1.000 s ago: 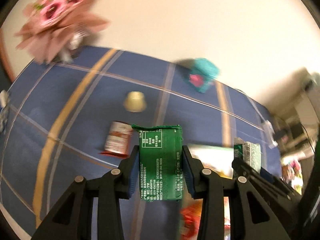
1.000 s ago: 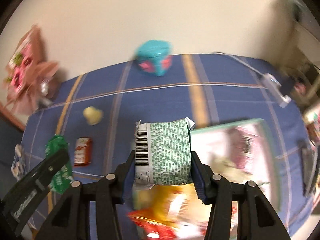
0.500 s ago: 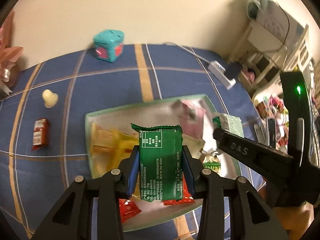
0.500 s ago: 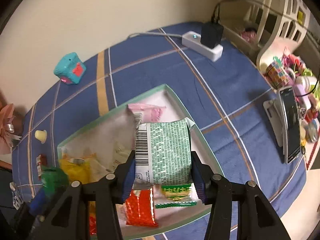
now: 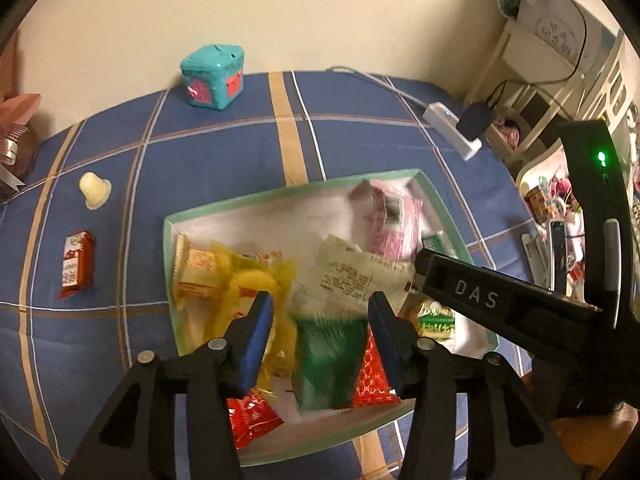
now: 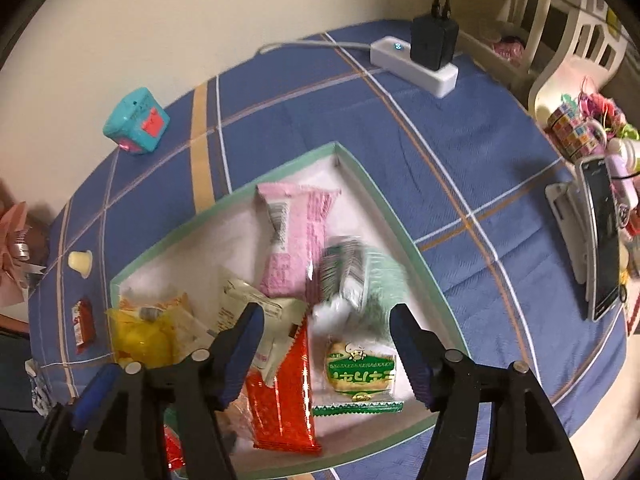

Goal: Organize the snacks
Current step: 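Carry both packs into the white tray and open both tools, then grasp the brown milk-biscuit pack with the left tool while the right tool grasps the pudding cup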

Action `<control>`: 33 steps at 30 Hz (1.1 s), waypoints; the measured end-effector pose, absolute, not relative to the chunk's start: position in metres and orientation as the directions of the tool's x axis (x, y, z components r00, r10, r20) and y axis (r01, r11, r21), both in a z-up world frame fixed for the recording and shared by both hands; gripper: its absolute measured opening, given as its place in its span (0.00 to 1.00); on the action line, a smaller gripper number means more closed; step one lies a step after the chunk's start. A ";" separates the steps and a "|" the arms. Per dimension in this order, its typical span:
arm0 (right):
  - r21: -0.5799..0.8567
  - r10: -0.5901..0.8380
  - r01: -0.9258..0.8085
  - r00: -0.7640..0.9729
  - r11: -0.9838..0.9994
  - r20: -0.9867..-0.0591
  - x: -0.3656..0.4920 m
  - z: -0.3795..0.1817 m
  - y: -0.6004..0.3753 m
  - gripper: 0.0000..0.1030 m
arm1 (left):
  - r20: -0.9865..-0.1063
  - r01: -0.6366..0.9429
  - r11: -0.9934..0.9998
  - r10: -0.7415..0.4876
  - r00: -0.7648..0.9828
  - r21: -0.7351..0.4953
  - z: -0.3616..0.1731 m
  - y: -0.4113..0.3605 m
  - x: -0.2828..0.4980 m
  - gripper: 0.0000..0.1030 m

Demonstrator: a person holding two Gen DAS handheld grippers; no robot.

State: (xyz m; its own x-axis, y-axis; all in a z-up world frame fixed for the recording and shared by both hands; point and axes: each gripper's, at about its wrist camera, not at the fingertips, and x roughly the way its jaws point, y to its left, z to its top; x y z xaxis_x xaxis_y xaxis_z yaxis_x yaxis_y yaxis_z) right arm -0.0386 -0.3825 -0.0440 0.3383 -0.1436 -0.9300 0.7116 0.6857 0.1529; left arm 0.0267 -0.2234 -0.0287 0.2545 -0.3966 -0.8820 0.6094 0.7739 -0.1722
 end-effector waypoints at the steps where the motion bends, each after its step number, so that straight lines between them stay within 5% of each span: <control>1: 0.155 -0.148 0.708 0.346 0.689 -0.926 -0.038 -0.040 -0.381 0.67 | -0.876 0.603 0.777 -0.406 0.261 -0.180 -0.024 -0.219 0.030 0.49; 17: 0.137 -0.129 0.492 0.469 0.860 -0.874 0.027 0.003 -0.289 0.67 | -0.875 0.204 0.972 -0.195 0.443 -0.114 -0.024 -0.059 0.130 0.68; 20: 0.132 -0.109 0.448 0.472 0.884 -0.875 0.044 -0.003 -0.265 0.78 | -0.885 0.129 0.985 -0.160 0.437 -0.114 -0.034 -0.030 0.145 0.86; 23: 0.139 -0.088 0.408 0.490 0.902 -0.868 0.057 -0.007 -0.244 0.97 | -0.896 0.070 0.991 -0.132 0.423 -0.113 -0.046 -0.007 0.156 0.88; 33: 0.141 -0.051 0.335 0.504 0.932 -0.862 0.106 -0.025 -0.203 0.98 | -0.919 0.069 0.987 -0.163 0.359 -0.148 -0.080 -0.002 0.181 0.88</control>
State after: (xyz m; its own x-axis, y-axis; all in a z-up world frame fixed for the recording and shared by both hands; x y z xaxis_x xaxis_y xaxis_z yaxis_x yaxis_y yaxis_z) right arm 0.1062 -0.2028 -0.0249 0.5042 -0.0508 -0.8621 0.3346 0.9318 0.1408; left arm 0.1810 -0.0021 -0.0802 0.3591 -0.1631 -0.9189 0.0689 0.9866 -0.1482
